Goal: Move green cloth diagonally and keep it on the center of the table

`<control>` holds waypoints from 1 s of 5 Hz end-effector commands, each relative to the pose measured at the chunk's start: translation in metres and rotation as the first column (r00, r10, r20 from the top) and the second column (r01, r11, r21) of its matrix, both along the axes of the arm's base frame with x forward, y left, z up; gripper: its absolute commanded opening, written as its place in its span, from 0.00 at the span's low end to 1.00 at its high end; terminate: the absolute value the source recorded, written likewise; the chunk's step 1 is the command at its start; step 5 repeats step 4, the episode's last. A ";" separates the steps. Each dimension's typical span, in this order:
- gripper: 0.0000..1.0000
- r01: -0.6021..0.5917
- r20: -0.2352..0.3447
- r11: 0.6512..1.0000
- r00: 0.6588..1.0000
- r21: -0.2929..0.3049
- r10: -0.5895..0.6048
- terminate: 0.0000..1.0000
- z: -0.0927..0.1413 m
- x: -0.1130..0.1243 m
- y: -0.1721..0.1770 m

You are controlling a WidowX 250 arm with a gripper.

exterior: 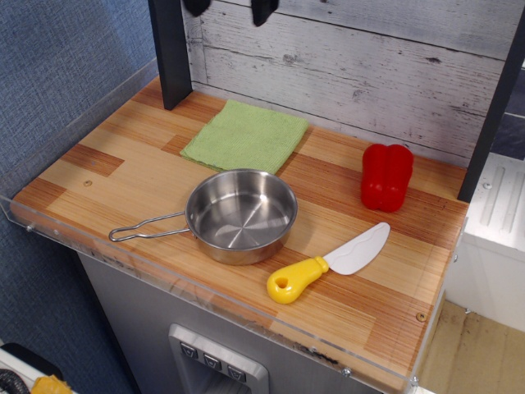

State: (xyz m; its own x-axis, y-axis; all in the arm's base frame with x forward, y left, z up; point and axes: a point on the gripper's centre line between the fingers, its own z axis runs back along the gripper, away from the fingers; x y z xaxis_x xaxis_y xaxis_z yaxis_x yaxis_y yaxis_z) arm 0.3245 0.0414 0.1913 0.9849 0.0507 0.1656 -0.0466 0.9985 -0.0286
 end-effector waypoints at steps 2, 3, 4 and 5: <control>1.00 0.132 0.000 0.990 0.991 -0.044 -0.132 0.00 0.006 -0.017 -0.016; 1.00 0.132 0.000 0.990 0.991 -0.044 -0.132 0.00 0.006 -0.017 -0.016; 1.00 0.132 0.000 0.990 0.991 -0.044 -0.132 1.00 0.006 -0.017 -0.016; 1.00 0.132 0.000 0.990 0.991 -0.044 -0.132 1.00 0.006 -0.017 -0.016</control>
